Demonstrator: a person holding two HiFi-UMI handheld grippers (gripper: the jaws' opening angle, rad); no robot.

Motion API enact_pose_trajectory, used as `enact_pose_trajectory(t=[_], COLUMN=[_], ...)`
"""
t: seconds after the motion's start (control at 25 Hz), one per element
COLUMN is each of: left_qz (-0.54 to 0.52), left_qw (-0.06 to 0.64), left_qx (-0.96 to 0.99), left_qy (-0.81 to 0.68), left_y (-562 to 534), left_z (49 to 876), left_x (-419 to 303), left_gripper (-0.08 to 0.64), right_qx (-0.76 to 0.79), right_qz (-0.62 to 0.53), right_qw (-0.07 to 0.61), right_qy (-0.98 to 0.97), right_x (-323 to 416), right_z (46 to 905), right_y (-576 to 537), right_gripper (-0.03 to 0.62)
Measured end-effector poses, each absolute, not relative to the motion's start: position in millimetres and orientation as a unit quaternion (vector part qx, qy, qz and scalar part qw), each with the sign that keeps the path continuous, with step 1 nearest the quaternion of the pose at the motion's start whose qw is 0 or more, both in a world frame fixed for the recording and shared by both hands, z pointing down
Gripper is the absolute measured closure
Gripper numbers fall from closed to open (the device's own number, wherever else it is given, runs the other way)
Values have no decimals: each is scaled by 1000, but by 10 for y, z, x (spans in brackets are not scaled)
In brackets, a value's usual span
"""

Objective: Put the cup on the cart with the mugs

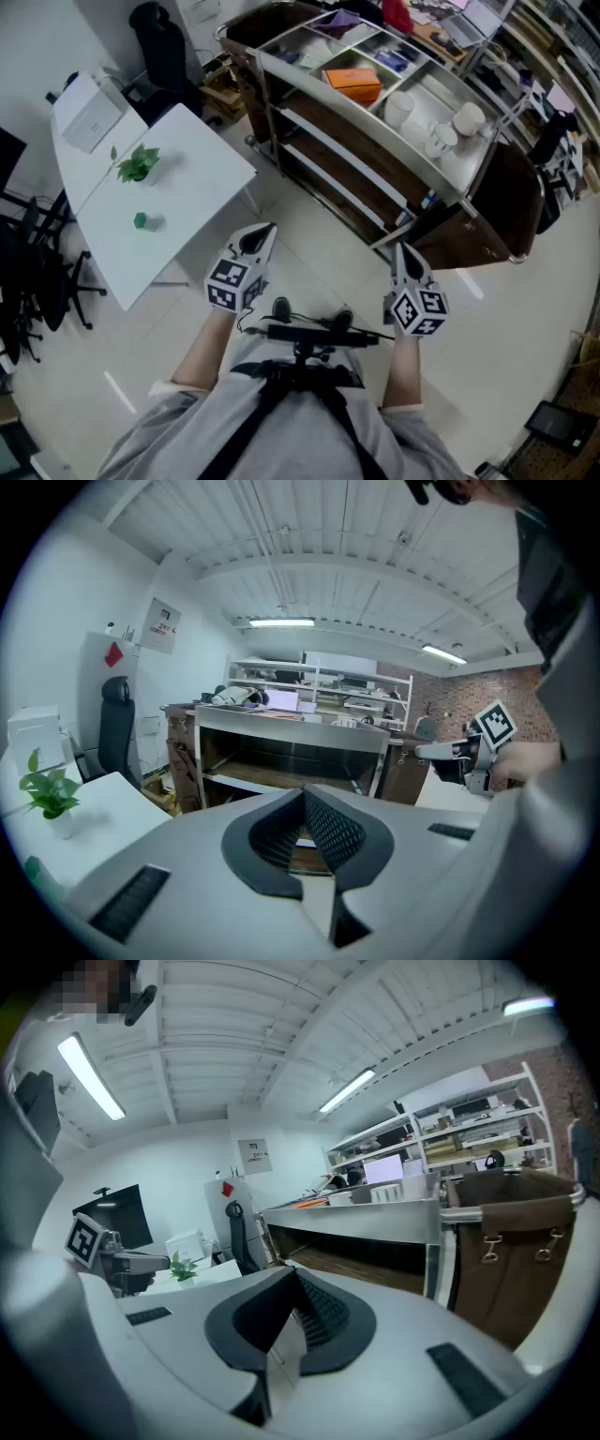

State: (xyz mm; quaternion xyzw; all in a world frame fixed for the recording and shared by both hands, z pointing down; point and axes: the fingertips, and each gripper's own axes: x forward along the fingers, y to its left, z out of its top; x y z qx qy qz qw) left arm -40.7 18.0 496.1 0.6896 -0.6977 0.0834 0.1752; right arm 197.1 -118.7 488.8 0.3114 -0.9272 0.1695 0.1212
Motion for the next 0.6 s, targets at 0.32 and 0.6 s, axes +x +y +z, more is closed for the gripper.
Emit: enact_pose_trajectory(t=[0.32,0.6], left_qz=[68,65], left_qw=[177,193], left_qx=[663,603], left_qy=[-724,-772], left_y=[698,1095], left_z=[5024,5105], left_x=[-1229,-1807], left_gripper=[558,558], right_qx=[235,107], right_qz=[129,100], right_qw=[140,163], right_qy=[-953,-976], right_x=[797,-342], right_z=[4877,4811], right_y=[-763,-434], right_gripper=[584,584])
